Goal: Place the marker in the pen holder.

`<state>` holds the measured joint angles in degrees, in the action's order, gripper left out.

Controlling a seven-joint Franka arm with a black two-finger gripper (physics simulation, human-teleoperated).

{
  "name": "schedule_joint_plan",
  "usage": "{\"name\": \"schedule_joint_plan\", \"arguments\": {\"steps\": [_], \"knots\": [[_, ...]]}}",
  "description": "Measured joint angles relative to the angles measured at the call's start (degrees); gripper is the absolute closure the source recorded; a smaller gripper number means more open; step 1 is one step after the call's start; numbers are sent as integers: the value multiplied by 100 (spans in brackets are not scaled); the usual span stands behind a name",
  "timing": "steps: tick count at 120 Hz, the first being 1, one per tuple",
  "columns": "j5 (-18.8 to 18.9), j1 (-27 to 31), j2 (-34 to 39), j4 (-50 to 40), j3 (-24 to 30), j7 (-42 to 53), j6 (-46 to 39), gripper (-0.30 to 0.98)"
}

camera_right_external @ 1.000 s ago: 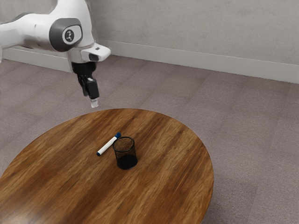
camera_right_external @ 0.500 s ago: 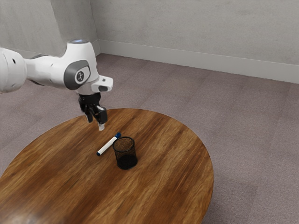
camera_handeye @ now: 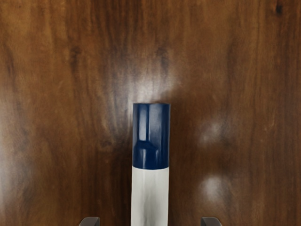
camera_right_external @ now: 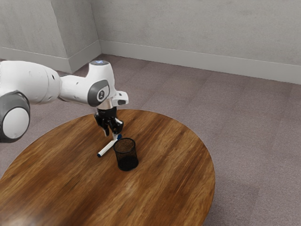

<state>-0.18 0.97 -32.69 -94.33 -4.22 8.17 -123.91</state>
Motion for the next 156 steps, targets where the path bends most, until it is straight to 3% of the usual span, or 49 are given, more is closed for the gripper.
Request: {"name": "schedule_joint_plan", "arguments": {"steps": [37,69,86,104,114,127,156], "knots": [[-4,-6,-417,256,0,-346,-50,49],[41,-8,-408,281,0,-529,-64,71],[101,-5,248,190,90,-623,-70,77],[148,-159,1760,-609,209,-682,-73,79],[162,-439,2181,-845,217,-705,-72,79],[152,-730,2246,-931,234,-740,-76,79],[113,-756,1673,-941,236,-830,-529,79]]}}
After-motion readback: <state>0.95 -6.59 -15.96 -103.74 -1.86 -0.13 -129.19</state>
